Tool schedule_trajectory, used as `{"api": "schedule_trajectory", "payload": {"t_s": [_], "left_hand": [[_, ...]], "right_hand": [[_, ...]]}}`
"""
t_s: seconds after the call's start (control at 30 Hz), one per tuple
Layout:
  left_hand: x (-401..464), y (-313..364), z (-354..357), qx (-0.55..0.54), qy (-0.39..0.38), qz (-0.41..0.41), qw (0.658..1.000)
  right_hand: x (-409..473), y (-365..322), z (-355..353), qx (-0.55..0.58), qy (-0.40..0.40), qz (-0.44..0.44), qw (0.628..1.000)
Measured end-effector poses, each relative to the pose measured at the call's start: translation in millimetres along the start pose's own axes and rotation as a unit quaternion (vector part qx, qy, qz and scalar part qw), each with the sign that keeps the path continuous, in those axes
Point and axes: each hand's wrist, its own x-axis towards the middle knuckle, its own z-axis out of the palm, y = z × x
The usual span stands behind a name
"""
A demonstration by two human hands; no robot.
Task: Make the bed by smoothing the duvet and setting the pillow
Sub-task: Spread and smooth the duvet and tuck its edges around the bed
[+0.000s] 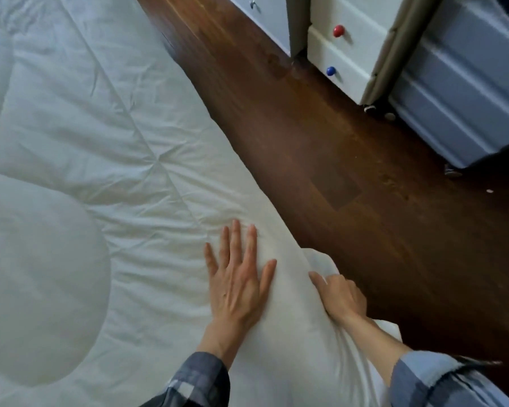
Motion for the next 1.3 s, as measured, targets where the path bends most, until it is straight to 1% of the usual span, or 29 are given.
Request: {"api": "schedule_trajectory", "payload": {"t_s": [0.03, 0.1, 0.23, 0.3, 0.33, 0.37, 0.43, 0.47, 0.5, 0.53, 0.6, 0.67, 0.73, 0.83, 0.9, 0.97, 1.0, 1.03, 1.07, 1.1, 1.13, 1.2, 1.27, 1.3], "left_hand": [[7, -3, -2, -0.006, 0.000, -0.006, 1.000], [17, -11, -7, -0.021, -0.004, -0.010, 1.000], [38, -22, -12, -0.055, 0.009, -0.016, 0.998], [52, -29, -18, -0.052, 0.019, -0.024, 0.998], [57, -30, -21, -0.039, 0.029, -0.033, 0.998], [64, -33, -22, -0.030, 0.046, -0.043, 0.998], [72, -37, -21, -0.017, 0.058, -0.079, 0.995], [73, -40, -19, -0.018, 0.059, -0.105, 0.993], [79, -46, -19, -0.017, 0.070, -0.139, 0.988], [84, -48, -19, -0.026, 0.061, -0.176, 0.982], [93, -49, -15, -0.042, 0.033, -0.201, 0.978], [94, -49, -11, -0.040, 0.021, -0.211, 0.977], [96, -49, -8, -0.047, 0.015, -0.217, 0.975], [96, -50, -7, -0.053, 0.014, -0.220, 0.974], [97, -48, -8, -0.060, 0.014, -0.221, 0.973], [96, -47, -8, -0.063, 0.016, -0.223, 0.973], [96, -47, -9, -0.064, 0.015, -0.225, 0.972], [95, -47, -10, -0.066, 0.017, -0.224, 0.972], [94, -46, -10, -0.064, 0.018, -0.216, 0.974], [95, -45, -11, -0.059, 0.015, -0.205, 0.977], [96, -43, -14, -0.056, 0.013, -0.194, 0.979], [111, -51, -20, -0.056, 0.020, -0.191, 0.980], [137, -68, -31, -0.066, 0.025, -0.195, 0.978], [154, -82, -38, -0.072, 0.032, -0.202, 0.976]], "right_hand": [[3, -11, -2, 0.025, -0.038, 0.006, 0.999], [11, -40, -12, 0.123, -0.086, 0.013, 0.989], [36, -138, -44, 0.265, -0.107, -0.009, 0.958], [54, -175, -48, 0.288, -0.097, -0.045, 0.952], [63, -180, -52, 0.282, -0.060, -0.066, 0.955], [75, -174, -56, 0.249, -0.010, -0.073, 0.966], [92, -150, -71, 0.162, 0.075, -0.053, 0.982], [95, -138, -76, 0.152, 0.090, -0.040, 0.983], [97, -142, -79, 0.143, 0.074, -0.037, 0.986], [99, -146, -77, 0.126, 0.042, -0.023, 0.991], [102, -159, -74, 0.089, -0.009, -0.004, 0.996], [104, -172, -71, 0.083, -0.073, 0.008, 0.994], [110, -189, -76, 0.108, -0.108, 0.010, 0.988], [117, -226, -82, 0.214, -0.159, -0.003, 0.964], [121, -258, -85, 0.261, -0.180, -0.023, 0.948], [126, -285, -88, 0.271, -0.175, -0.060, 0.945], [131, -292, -92, 0.256, -0.145, -0.087, 0.952], [138, -291, -97, 0.224, -0.095, -0.109, 0.964], [146, -283, -102, 0.182, -0.039, -0.116, 0.976], [153, -274, -107, 0.149, 0.000, -0.108, 0.983], [158, -264, -109, 0.119, 0.021, -0.097, 0.988], [166, -264, -103, 0.064, 0.017, -0.072, 0.995], [169, -283, -91, 0.027, -0.029, -0.039, 0.998], [172, -296, -85, 0.029, -0.068, -0.025, 0.997]]}}
